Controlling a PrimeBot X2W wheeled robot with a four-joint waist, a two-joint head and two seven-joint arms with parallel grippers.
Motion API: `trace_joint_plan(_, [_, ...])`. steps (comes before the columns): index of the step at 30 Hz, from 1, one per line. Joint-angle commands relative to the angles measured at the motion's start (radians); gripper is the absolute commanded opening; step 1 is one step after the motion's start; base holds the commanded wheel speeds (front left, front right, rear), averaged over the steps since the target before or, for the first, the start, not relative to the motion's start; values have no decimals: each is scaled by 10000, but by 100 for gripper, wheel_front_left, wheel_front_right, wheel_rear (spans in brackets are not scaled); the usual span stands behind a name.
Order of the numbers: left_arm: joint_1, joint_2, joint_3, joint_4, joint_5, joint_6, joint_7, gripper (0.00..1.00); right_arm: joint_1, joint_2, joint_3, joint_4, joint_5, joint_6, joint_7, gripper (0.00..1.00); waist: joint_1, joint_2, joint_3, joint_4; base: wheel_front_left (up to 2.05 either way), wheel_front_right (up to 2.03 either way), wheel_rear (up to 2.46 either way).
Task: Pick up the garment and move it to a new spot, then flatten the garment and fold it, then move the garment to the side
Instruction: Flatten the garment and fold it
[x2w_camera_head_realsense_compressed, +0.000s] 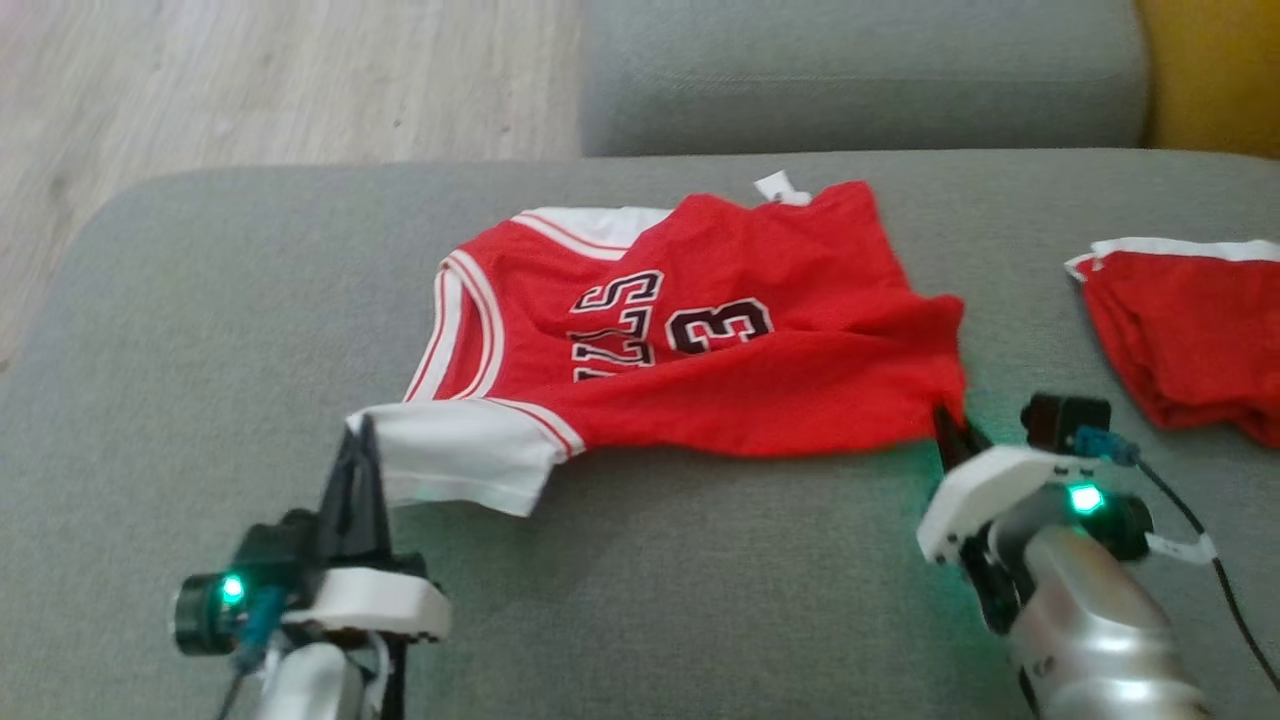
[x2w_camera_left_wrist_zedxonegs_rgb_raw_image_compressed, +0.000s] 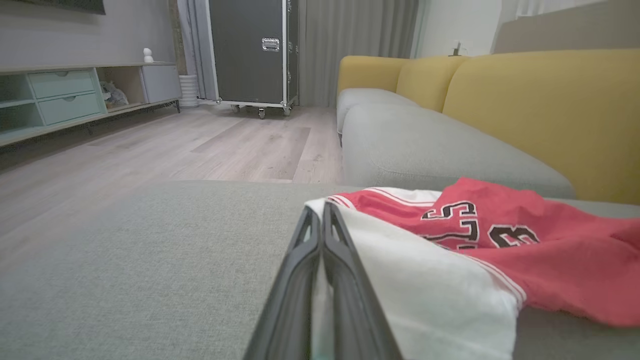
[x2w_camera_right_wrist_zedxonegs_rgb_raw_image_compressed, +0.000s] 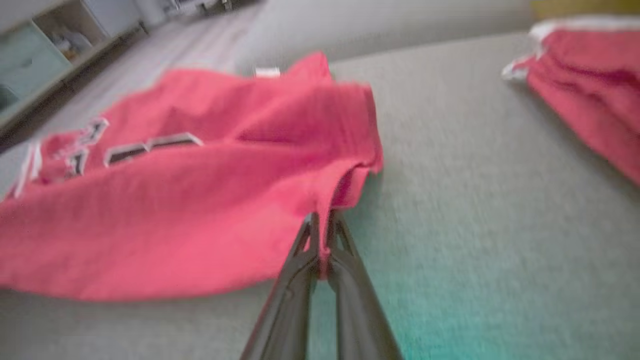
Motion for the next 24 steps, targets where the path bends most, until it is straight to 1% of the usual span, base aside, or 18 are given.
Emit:
trace_joint_plan(1, [-225, 136, 527, -505, -174, -39, -108, 0, -265, 95, 568, -650, 490, 65, -342, 0, 0, 0, -229, -251, 0, 0, 0])
trace_joint_plan(3, [-253, 134, 832, -851, -489, -166, -108, 0, -343, 95, 1075, -1362, 987, 65, -640, 0, 0, 0, -409, -433, 0, 0, 0])
trace_joint_plan(7, [-596, 231, 1366, -1654, -1170, -526, -108, 0, -667, 12, 1283, -3016, 1355, 65, -1058, 0, 0, 0, -737, -740, 0, 0, 0])
trace_joint_plan(8, [-987, 391, 1498, -2206, -1342, -664, -70, 0, -861, -259, 1409, -4054, 1438, 65, -1156, 0, 0, 0, -870, -844, 0, 0, 0])
trace_joint_plan(11, [-1725, 510, 1777, -3262, -1723, -719, 147, 0, -1112, -734, 1402, -5539, 1576, 65, -1198, 0, 0, 0, -1091, -963, 0, 0, 0])
trace_joint_plan(14, [-2451, 553, 2176, -4384, -2233, -607, 507, 0, -1338, -1160, 1430, -6986, 1579, 65, -1038, 0, 0, 0, -1269, -1076, 0, 0, 0])
trace_joint_plan(18, [-3237, 792, 2392, -5994, -2370, -404, 1025, 0, -1432, -1544, 1254, -8883, 1534, 65, -476, 0, 0, 0, -1387, -1207, 0, 0, 0])
trace_joint_plan(21, [-3696, 981, 2448, -7070, -2360, -235, 1529, 0, -1326, -1602, 872, -10190, 1407, 65, 156, 0, 0, 0, -1357, -1317, 0, 0, 0])
trace_joint_plan(24, [-4070, 1116, 2522, -7730, -2382, -8, 2102, 0, -1102, -1443, 357, -11223, 1232, 65, 958, 0, 0, 0, -1198, -1433, 0, 0, 0])
